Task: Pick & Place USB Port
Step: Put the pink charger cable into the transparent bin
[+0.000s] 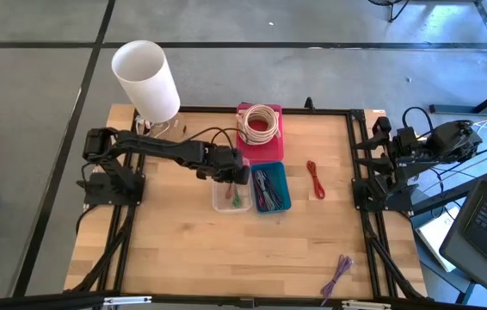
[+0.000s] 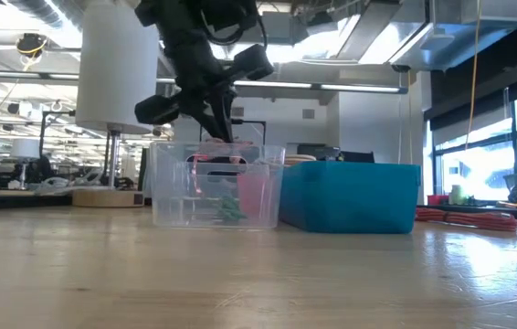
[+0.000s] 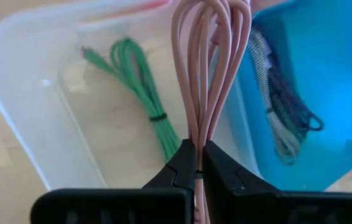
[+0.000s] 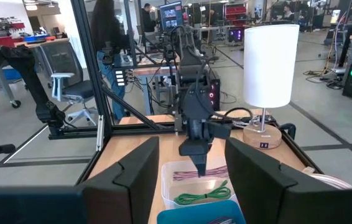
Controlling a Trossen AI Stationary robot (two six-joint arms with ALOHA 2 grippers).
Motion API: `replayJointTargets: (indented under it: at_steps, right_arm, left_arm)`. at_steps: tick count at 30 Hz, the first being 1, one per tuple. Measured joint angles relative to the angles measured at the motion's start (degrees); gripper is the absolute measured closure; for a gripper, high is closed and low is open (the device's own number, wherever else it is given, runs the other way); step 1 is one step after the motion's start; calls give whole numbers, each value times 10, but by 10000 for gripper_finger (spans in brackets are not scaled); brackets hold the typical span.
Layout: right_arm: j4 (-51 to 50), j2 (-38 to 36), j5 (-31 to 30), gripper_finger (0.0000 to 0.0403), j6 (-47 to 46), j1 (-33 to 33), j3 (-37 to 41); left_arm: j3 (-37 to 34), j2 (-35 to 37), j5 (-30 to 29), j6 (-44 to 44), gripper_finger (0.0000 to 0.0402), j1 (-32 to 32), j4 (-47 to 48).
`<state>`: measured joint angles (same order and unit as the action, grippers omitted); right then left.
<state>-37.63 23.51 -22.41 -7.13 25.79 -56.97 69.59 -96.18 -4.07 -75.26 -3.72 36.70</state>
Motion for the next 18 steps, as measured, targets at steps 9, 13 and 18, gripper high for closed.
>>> replayJointTargets:
  at_steps: [9,13,18]
  right_arm:
    - [0,0,0,214,1,0,0]
    - [0,0,0,214,1,0,0]
    - [0,0,0,214,1,0,0]
  left_arm:
    - [-95,0,25,-36,398,1,-109]
    - [-130,0,41,-50,398,-4,-142]
    - [-147,3,54,-46,398,-10,-155]
